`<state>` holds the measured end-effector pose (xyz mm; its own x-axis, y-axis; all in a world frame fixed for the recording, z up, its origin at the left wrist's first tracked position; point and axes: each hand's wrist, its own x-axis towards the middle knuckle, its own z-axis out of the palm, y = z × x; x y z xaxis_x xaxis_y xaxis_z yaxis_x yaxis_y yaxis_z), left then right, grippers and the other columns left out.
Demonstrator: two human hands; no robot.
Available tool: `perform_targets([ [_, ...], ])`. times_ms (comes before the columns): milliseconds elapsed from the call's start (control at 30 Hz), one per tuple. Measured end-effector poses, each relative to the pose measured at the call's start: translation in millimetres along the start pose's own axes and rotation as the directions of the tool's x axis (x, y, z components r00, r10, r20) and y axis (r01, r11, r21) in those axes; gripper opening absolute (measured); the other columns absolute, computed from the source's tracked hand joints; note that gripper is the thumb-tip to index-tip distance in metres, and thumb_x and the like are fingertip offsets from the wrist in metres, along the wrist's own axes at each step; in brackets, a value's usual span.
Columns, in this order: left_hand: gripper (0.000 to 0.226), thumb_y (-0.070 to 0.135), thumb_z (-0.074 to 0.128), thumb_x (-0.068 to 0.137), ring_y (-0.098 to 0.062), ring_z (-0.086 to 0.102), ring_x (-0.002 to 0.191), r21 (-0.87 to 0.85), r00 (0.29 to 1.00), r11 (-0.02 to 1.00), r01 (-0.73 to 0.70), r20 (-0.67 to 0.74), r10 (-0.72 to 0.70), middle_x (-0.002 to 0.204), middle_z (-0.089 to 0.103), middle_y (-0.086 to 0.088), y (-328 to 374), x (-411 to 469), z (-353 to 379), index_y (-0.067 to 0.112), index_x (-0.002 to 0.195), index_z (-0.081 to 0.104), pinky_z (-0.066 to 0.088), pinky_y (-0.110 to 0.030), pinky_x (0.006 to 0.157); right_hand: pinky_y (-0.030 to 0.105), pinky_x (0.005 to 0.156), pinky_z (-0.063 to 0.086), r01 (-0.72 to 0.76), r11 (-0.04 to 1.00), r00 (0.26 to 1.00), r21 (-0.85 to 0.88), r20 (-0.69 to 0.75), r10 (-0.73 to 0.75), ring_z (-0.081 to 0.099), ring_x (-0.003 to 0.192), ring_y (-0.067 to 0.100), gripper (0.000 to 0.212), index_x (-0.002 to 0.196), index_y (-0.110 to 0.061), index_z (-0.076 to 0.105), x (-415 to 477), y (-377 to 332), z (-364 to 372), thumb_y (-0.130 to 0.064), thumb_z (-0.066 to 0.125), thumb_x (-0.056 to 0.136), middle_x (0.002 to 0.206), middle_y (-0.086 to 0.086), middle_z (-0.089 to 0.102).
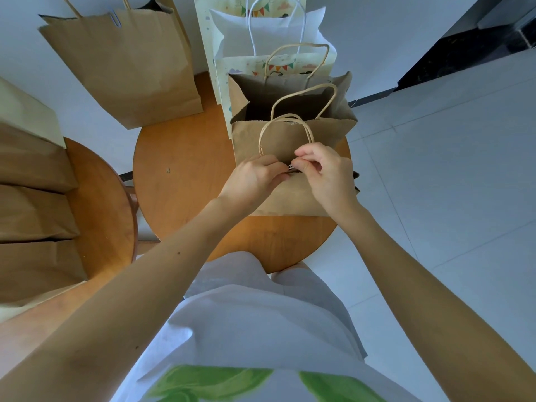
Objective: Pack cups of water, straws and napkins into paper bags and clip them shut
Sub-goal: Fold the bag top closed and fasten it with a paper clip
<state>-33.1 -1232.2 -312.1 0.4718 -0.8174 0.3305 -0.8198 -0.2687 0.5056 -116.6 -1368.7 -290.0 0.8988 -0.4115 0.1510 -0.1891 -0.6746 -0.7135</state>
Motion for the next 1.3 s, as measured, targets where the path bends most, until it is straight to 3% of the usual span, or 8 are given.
perform_targets([
  [100, 0.030, 0.020, 0.046, 0.087, -0.025, 0.062, 0.060, 0.004, 1.000, 1.000, -0.007, -0.008, 0.007, 0.072, 0.065, -0.010, 0.6, -1.5, 0.9, 0.003, 0.084, 0.071, 0.050, -0.025, 0.053, 0.007, 0.073, 0.040, -0.022, 1.000, 1.000, -0.005, 0.019, 0.022, 0.061, 0.087, 0.015, 0.017, 0.098, -0.004, 0.069, -0.4, 2.1, -0.1, -0.013, 0.062, 0.086, 0.094, 0.011, 0.070],
  [367, 0.026, 0.019, 0.050, 0.087, -0.023, 0.062, 0.060, 0.028, 0.999, 1.000, 0.005, -0.038, -0.004, 0.070, 0.065, -0.007, -1.5, -0.5, 4.9, 0.006, 0.082, 0.072, 0.047, -0.023, 0.053, -0.006, 0.070, 0.036, -0.102, 0.995, 0.991, 0.013, 0.090, 0.100, 0.056, 0.085, 0.007, 0.013, 0.097, -0.006, 0.069, 4.0, -1.0, -3.4, -0.011, 0.062, 0.087, 0.095, 0.008, 0.070],
  [667, 0.028, 0.022, 0.050, 0.088, -0.023, 0.062, 0.059, 0.041, 0.999, 0.999, 0.019, -0.037, -0.017, 0.071, 0.066, -0.005, -2.8, -1.5, 6.5, 0.008, 0.083, 0.073, 0.048, -0.026, 0.054, -0.006, 0.067, 0.034, -0.100, 0.995, 0.968, -0.024, 0.230, 0.103, 0.056, 0.082, 0.006, 0.011, 0.094, -0.007, 0.069, 12.3, -3.2, -8.4, -0.011, 0.062, 0.087, 0.093, 0.007, 0.070],
  [833, 0.027, 0.021, 0.050, 0.088, -0.023, 0.061, 0.057, 0.044, 0.999, 0.999, 0.028, -0.029, -0.026, 0.071, 0.065, -0.006, -2.2, -0.7, 6.1, 0.007, 0.084, 0.072, 0.044, -0.023, 0.051, 0.005, 0.064, 0.034, -0.036, 0.991, 0.962, -0.132, 0.264, 0.071, 0.052, 0.077, 0.011, 0.012, 0.095, -0.009, 0.070, 12.3, -6.6, -10.8, -0.015, 0.063, 0.087, 0.093, 0.010, 0.064],
  [1000, 0.027, 0.018, 0.049, 0.088, -0.023, 0.061, 0.056, 0.009, 1.000, 1.000, 0.030, -0.007, -0.030, 0.071, 0.065, -0.009, -2.2, 0.0, 4.5, 0.004, 0.082, 0.071, 0.039, -0.017, 0.052, 0.007, 0.061, 0.026, 0.093, 0.954, 0.961, -0.286, 0.275, -0.012, 0.042, 0.073, 0.013, 0.012, 0.094, -0.010, 0.069, 8.1, -9.3, -9.9, -0.016, 0.064, 0.086, 0.086, 0.006, 0.050],
  [1167, 0.025, 0.011, 0.047, 0.086, -0.024, 0.057, 0.051, -0.008, 0.999, 0.999, 0.035, -0.024, -0.035, 0.068, 0.062, -0.010, 0.1, -0.5, 6.3, 0.002, 0.078, 0.069, 0.038, -0.017, 0.050, 0.021, 0.062, 0.034, 0.160, 0.889, 0.969, -0.428, 0.242, -0.058, 0.039, 0.073, 0.018, 0.009, 0.090, -0.009, 0.069, 7.5, -11.6, -5.3, -0.014, 0.065, 0.085, 0.086, 0.014, 0.055],
  [1300, 0.016, 0.005, 0.055, 0.083, -0.025, 0.056, 0.052, 0.006, 0.999, 0.999, 0.033, -0.025, -0.033, 0.068, 0.061, -0.011, 0.5, -0.5, 7.2, 0.003, 0.078, 0.069, 0.043, -0.021, 0.047, 0.022, 0.062, 0.034, 0.197, 0.874, 0.965, -0.444, 0.246, -0.093, 0.038, 0.071, 0.019, 0.008, 0.086, -0.008, 0.070, 7.3, -7.2, -4.4, -0.014, 0.070, 0.081, 0.084, 0.016, 0.057],
])
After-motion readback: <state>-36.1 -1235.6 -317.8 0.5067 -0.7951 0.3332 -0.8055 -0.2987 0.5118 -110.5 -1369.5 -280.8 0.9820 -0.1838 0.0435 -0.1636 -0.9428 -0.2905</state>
